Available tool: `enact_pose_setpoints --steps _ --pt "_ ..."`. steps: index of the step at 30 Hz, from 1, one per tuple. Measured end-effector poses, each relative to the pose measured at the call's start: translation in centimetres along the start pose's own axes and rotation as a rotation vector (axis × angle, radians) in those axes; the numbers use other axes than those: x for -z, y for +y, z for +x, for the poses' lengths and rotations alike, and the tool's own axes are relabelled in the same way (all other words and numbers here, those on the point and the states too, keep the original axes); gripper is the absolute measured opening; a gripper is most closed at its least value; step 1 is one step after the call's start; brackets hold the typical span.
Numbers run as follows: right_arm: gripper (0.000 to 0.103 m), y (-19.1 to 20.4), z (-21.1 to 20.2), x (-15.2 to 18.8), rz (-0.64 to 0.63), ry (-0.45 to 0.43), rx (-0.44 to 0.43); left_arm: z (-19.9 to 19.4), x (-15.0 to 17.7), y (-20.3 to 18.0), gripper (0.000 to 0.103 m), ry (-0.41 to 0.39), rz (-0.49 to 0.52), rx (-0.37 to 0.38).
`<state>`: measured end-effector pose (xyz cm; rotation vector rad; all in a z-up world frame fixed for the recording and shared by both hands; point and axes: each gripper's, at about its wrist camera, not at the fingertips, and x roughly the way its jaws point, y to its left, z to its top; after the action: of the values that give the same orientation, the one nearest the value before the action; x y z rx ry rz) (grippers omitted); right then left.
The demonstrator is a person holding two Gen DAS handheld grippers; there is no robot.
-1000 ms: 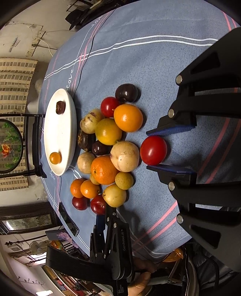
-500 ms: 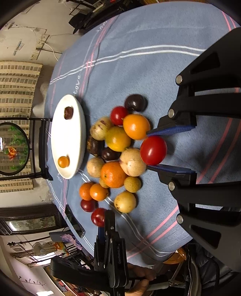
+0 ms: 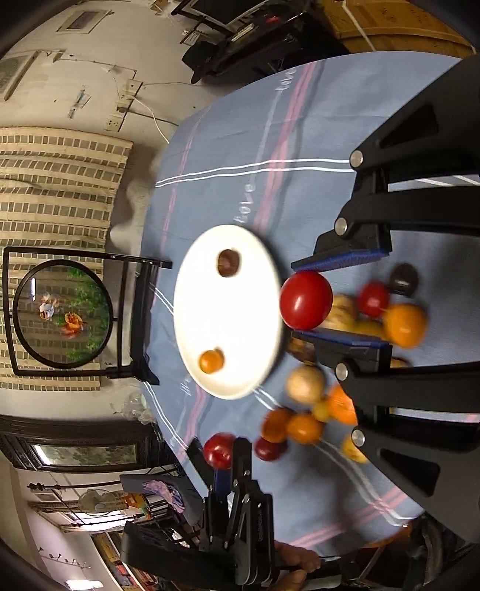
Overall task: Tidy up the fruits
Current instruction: 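Carry the plum and cherry tomato onto the white plate and open both grippers, then withdraw both open grippers from the plate toward the fruit cluster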
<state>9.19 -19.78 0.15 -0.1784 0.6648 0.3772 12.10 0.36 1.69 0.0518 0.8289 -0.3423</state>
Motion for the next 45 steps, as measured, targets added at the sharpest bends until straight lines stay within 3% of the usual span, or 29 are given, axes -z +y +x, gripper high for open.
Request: enact_pose_setpoints --steps 10,16,24,29,31,33,45 --pt "0.03 -1.9 8.9 -5.3 0.009 0.094 -0.019 8.5 -7.7 1.7 0.041 0.074 -0.052 0.0" --pt "0.03 -3.1 14.0 -5.9 0.018 0.177 -0.025 13.3 -9.3 2.9 0.041 0.13 -0.095 -0.013" --pt "0.03 -3.5 17.0 -5.8 0.005 0.217 -0.008 16.2 -10.1 2.6 0.041 0.148 -0.076 -0.04" --pt "0.031 -3.6 18.2 -5.8 0.014 0.239 0.003 16.9 -10.4 2.2 0.042 0.156 -0.075 -0.051" --pt "0.045 -3.7 18.0 -5.8 0.018 0.232 0.003 16.9 -10.4 2.1 0.051 0.154 -0.082 -0.045" --pt "0.05 -3.8 17.6 -5.8 0.023 0.212 0.006 16.5 -10.5 1.9 0.058 0.137 -0.077 -0.05" --pt "0.05 -4.8 13.3 -4.9 0.096 0.165 -0.005 10.8 -9.6 0.3 0.065 0.052 -0.031 -0.033"
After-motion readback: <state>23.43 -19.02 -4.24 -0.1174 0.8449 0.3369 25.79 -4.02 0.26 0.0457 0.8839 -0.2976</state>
